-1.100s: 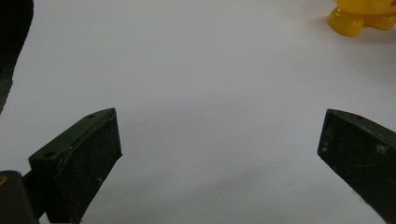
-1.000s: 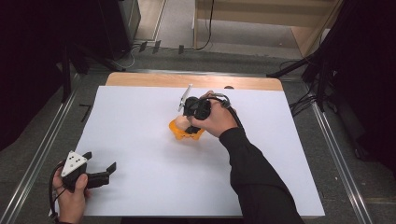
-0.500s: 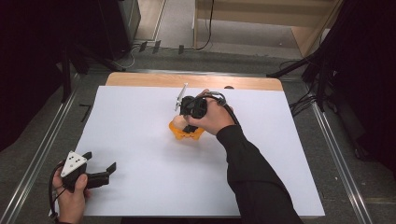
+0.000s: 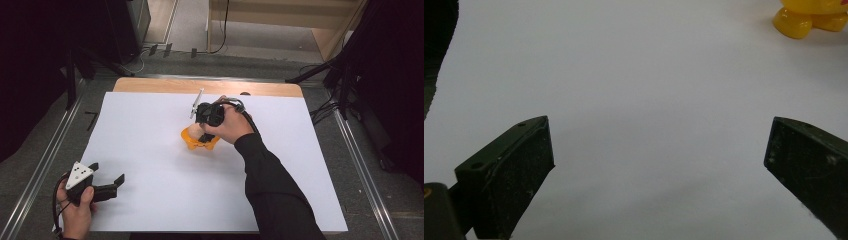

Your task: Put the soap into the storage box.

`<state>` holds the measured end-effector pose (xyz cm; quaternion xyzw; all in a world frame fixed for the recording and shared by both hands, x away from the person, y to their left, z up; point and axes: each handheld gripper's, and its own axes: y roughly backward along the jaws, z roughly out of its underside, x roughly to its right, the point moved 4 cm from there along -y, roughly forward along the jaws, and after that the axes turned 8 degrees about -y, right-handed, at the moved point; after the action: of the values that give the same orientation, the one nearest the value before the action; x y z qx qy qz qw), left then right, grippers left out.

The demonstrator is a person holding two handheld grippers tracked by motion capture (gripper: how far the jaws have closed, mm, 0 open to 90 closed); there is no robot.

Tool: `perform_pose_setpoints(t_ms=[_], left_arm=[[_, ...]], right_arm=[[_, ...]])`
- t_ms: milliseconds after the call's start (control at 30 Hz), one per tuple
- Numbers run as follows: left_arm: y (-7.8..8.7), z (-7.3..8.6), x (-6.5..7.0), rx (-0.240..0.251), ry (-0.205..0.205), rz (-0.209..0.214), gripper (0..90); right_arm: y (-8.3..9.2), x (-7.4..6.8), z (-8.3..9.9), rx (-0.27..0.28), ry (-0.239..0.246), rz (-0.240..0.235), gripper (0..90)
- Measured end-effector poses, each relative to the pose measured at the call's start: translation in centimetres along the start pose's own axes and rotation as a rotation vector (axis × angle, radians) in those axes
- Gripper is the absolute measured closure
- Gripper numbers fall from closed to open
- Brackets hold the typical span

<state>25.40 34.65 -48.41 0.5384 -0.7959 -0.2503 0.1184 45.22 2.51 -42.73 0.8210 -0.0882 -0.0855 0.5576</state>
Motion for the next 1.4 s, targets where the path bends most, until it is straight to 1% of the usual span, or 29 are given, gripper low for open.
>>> perform_pose_setpoints(t_ms=[100, 167, 200, 233, 333, 367, 400, 433, 533, 700, 800, 867, 933, 1067, 1133, 1233, 1333, 1367, 1400], left_arm=[[0.0, 0.0, 0.0, 0.001, 0.002, 0.0, 0.0], [0.0, 0.0, 0.0, 0.001, 0.002, 0.0, 0.0], [0.0, 0.0, 0.0, 0.001, 0.001, 0.0, 0.0], [0.0, 0.0, 0.0, 0.001, 0.002, 0.0, 0.0], [0.0, 0.0, 0.0, 0.0, 0.002, 0.001, 0.0], [0.0, 0.0, 0.0, -0.001, 0.003, 0.002, 0.0], [0.0, 0.0, 0.0, 0.001, 0.002, 0.002, 0.0], [0.0, 0.0, 0.0, 0.0, 0.002, 0.002, 0.0], [0.0, 0.0, 0.0, 0.002, 0.002, 0.003, 0.0], [0.0, 0.0, 0.0, 0.0, 0.0, 0.002, 0.0], [0.0, 0.0, 0.0, -0.002, 0.0, 0.002, 0.0], [0.0, 0.0, 0.0, -0.001, 0.002, 0.003, 0.0], [-0.1, 0.0, 0.0, -0.001, 0.002, 0.004, 0.0], [-0.1, 0.0, 0.0, -0.002, 0.001, 0.005, 0.0], [-0.1, 0.0, 0.0, -0.003, 0.0, 0.005, 0.0], [-0.1, 0.0, 0.0, -0.002, -0.001, 0.006, 0.0], [0.0, 0.0, 0.0, -0.003, 0.001, 0.005, 0.0], [0.0, 0.0, 0.0, -0.003, 0.001, 0.005, 0.0], [-0.1, 0.0, 0.0, -0.003, 0.002, 0.006, 0.0]], right_arm=[[0.0, -0.1, 0.0, 0.004, 0.014, -0.007, 33.1], [0.0, -0.3, 0.0, 0.002, 0.013, -0.01, 33.0], [0.0, -0.4, 0.0, -0.002, 0.006, -0.013, 33.0], [-0.1, -0.3, 0.0, 0.006, 0.018, -0.013, 32.9], [0.0, -0.3, 0.0, 0.013, 0.019, -0.016, 33.5], [0.1, -0.3, 0.0, 0.038, 0.021, -0.011, 32.3], [0.1, -0.3, 0.0, 0.038, 0.021, -0.011, 32.3], [0.2, -0.3, 0.0, 0.033, 0.008, -0.018, 31.7], [0.2, -0.3, 0.3, 0.022, 0.007, -0.025, 31.1], [0.4, -0.1, 0.7, 0.033, -0.006, -0.023, 31.1], [0.6, -0.2, 1.0, 0.04, -0.024, -0.051, 31.3], [0.8, -0.3, 1.1, 0.059, -0.036, -0.052, 31.0], [1.1, -0.2, 1.4, 0.076, -0.041, -0.066, 30.0], [1.6, -0.2, 2.1, 0.087, -0.049, -0.046, 26.3], [1.6, -0.2, 2.3, 0.094, -0.052, -0.047, 26.4], [2.0, -0.1, 3.0, 0.12, -0.076, -0.036, 24.0], [2.4, -0.2, 3.7, 0.147, -0.096, -0.06, 21.9], [2.4, -0.2, 3.7, 0.147, -0.096, -0.06, 21.9], [2.5, -0.1, 4.0, 0.152, -0.102, -0.054, 19.9]])
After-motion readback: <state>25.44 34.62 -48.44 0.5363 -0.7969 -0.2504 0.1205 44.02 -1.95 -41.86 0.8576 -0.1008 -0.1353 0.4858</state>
